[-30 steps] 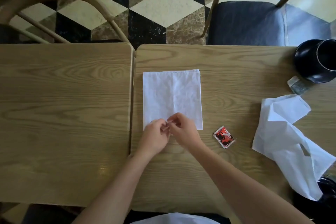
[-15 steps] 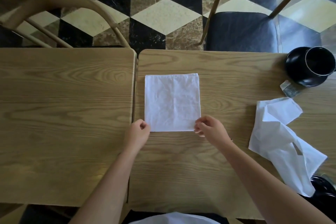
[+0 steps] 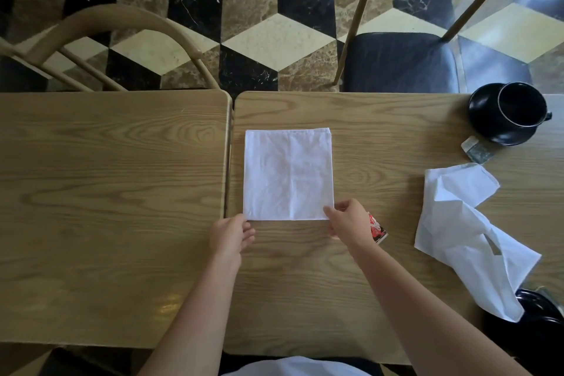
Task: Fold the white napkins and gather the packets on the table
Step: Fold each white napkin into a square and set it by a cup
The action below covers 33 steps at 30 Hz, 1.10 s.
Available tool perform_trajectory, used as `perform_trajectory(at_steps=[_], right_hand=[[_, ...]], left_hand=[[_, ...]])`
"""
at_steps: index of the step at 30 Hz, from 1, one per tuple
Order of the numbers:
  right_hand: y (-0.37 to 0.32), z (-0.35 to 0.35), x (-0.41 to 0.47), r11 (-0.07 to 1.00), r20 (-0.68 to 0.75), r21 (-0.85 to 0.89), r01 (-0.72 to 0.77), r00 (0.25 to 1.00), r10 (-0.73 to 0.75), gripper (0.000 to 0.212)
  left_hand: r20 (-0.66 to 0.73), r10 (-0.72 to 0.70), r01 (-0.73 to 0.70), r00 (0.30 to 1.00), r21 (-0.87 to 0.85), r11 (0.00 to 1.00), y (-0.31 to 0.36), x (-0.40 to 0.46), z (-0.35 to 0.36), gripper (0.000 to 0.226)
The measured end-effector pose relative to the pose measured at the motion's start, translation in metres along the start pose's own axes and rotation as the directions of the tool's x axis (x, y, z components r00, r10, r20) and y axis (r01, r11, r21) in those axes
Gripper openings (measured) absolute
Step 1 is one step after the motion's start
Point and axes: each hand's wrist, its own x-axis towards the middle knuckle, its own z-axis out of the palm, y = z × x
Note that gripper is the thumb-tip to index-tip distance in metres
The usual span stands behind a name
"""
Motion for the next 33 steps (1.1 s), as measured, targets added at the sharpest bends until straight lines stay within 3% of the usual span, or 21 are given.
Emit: perform_trajectory(at_steps=[3,7,17,22,33], right_hand=[[-0.004,-0.001,-0.001,1.0,0.04,0.019,-0.023,0.999,0.022,0.021],[-0.009,-0.008,-0.008,0.995,0.063,0.09,-0.035,0.998,0.029,0.012],[0.02,-0.025,-0.049,0.987,0.061,0.158,-0.009,0.998,-0.001,0.009],[0.053,-0.022,-0.087,0.983,0.091,0.174,-0.059,0.995,0.043,0.006],[0.125,-0.011,-0.147,0.981,0.161,0.15,-0.12,0.982,0.095,0.023]], left_hand=[[0.053,-0.061,0.068,0.997,-0.146,0.987,0.002,0.001,0.006,0.018],[0.091,-0.066,0.079,0.994,-0.144,0.986,0.003,0.007,0.008,0.021],[0.229,0.083,-0.041,0.97,-0.183,0.982,-0.026,-0.03,-0.023,0.007],[0.259,0.077,-0.037,0.963,-0.155,0.987,-0.065,-0.043,-0.047,0.013],[0.216,0.123,-0.117,0.969,-0.041,0.992,-0.132,-0.044,-0.092,0.02]])
